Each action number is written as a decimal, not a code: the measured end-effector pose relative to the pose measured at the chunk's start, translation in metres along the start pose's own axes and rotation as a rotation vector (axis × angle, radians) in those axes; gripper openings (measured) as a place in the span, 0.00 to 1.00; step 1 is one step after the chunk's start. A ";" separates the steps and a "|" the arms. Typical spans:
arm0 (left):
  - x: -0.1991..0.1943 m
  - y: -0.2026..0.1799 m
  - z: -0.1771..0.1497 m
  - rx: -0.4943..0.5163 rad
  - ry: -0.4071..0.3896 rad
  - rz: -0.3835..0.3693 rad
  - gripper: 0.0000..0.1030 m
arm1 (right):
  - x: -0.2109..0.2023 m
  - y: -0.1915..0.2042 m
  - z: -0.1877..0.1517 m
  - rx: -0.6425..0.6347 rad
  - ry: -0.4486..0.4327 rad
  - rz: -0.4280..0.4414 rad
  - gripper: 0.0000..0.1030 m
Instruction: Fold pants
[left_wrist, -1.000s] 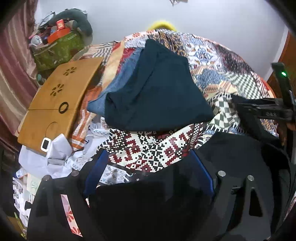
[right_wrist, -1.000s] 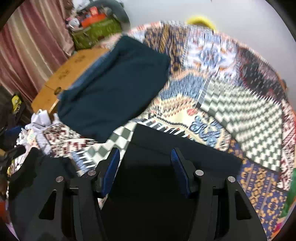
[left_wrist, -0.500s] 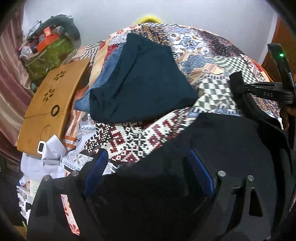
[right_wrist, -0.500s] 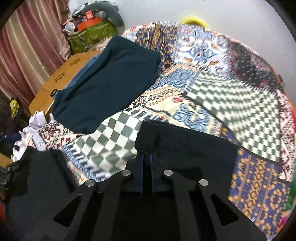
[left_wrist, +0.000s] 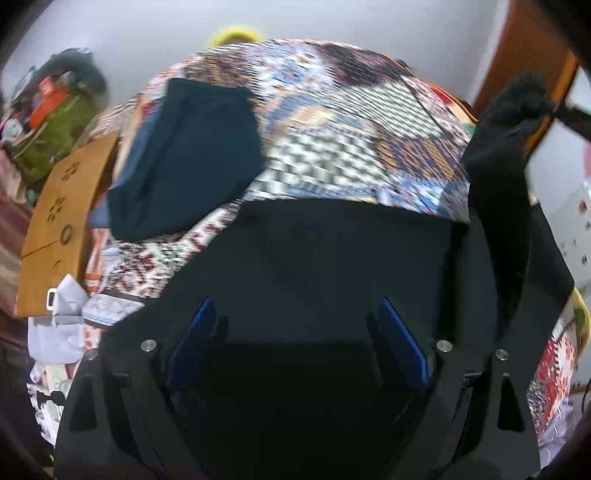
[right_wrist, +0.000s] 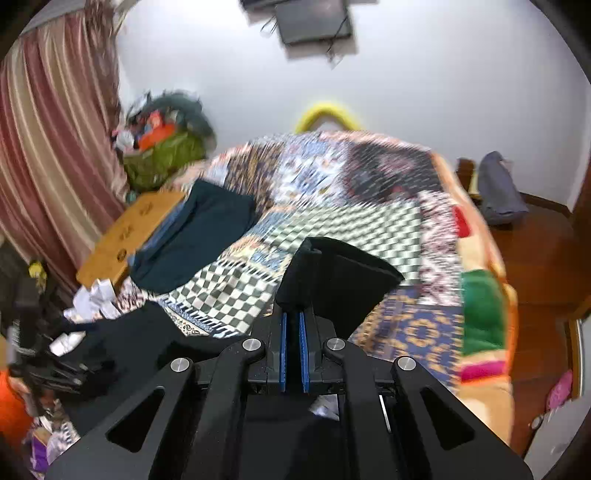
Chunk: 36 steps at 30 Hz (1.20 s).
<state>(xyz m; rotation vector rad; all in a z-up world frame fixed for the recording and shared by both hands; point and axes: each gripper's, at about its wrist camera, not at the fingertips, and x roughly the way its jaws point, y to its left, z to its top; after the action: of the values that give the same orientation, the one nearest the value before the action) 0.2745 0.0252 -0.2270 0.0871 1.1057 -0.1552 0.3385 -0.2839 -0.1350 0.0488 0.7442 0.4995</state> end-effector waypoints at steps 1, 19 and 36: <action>0.001 -0.008 0.000 0.012 0.007 -0.006 0.87 | -0.016 -0.008 -0.003 0.011 -0.020 0.001 0.05; -0.005 -0.069 -0.021 0.062 0.039 -0.020 0.89 | -0.069 -0.065 -0.157 0.118 0.136 -0.107 0.05; -0.033 -0.033 -0.044 -0.015 -0.056 0.015 0.89 | -0.099 -0.067 -0.185 0.187 0.115 -0.324 0.30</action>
<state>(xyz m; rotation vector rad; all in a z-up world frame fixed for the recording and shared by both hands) 0.2164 0.0022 -0.2171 0.0769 1.0504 -0.1355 0.1831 -0.4118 -0.2232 0.0726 0.8912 0.1240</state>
